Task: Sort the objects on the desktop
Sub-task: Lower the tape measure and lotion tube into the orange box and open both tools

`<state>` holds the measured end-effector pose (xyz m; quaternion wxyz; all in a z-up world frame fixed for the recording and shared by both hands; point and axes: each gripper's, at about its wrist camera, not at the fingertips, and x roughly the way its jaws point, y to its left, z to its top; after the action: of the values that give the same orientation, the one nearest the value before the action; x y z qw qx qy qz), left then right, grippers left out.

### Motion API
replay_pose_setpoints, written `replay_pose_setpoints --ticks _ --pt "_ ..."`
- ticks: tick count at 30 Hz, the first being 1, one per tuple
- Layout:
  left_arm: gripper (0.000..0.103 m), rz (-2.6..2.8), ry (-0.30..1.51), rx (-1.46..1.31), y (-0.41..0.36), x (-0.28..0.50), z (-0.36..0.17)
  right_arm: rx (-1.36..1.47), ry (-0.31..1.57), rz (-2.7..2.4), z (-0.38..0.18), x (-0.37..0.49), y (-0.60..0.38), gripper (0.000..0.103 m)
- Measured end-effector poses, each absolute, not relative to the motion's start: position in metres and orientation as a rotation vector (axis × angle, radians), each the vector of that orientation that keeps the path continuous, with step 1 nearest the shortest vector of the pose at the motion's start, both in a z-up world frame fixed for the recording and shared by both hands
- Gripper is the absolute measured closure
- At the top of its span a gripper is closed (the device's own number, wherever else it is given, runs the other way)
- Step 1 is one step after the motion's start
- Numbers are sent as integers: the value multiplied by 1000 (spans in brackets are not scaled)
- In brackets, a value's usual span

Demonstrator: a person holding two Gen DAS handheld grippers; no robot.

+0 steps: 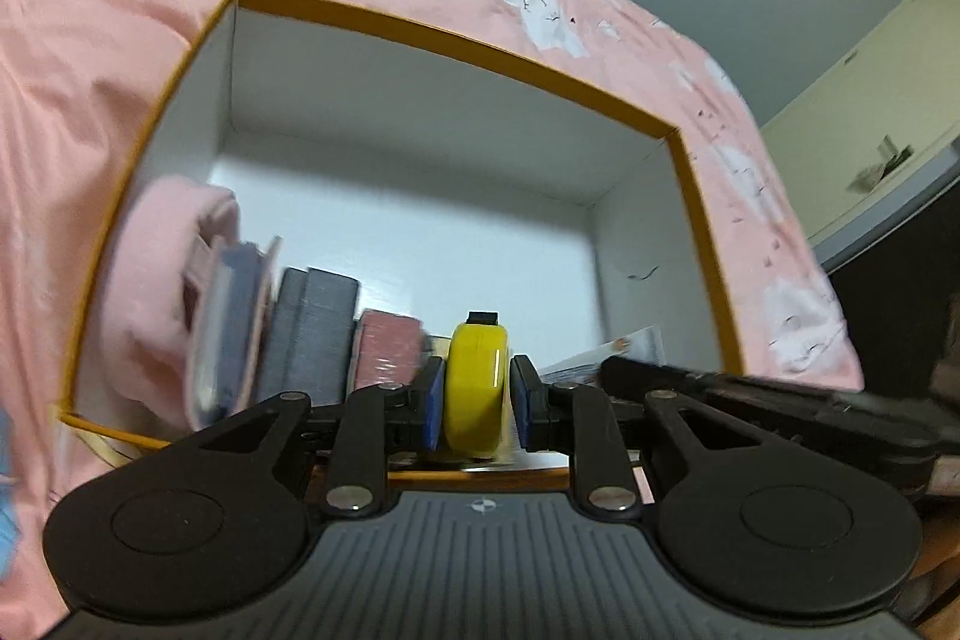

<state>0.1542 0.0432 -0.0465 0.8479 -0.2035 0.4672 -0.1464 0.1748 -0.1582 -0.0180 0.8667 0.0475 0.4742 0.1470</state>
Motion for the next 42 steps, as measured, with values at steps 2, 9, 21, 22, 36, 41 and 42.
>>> replay_pose_setpoints --ticks 2,9,21,22,36,41,42 --pt "74 -310 984 -414 43 153 -45 100 994 306 -18 175 -158 95" --pt "69 -261 927 -336 45 142 -29 98 995 307 -17 175 -157 95" --pt "81 -319 981 -348 40 147 -44 131 1021 299 -16 178 -156 94" --pt "81 -320 981 -345 40 147 -44 135 1025 297 -16 179 -156 94" --pt "81 -244 866 -420 73 129 -20 268 1083 338 -17 185 -157 78" --pt "81 -237 876 -455 82 126 -24 316 1064 367 -7 176 -172 75" --pt "81 -239 876 -456 83 125 -24 313 1051 365 -4 174 -175 75"
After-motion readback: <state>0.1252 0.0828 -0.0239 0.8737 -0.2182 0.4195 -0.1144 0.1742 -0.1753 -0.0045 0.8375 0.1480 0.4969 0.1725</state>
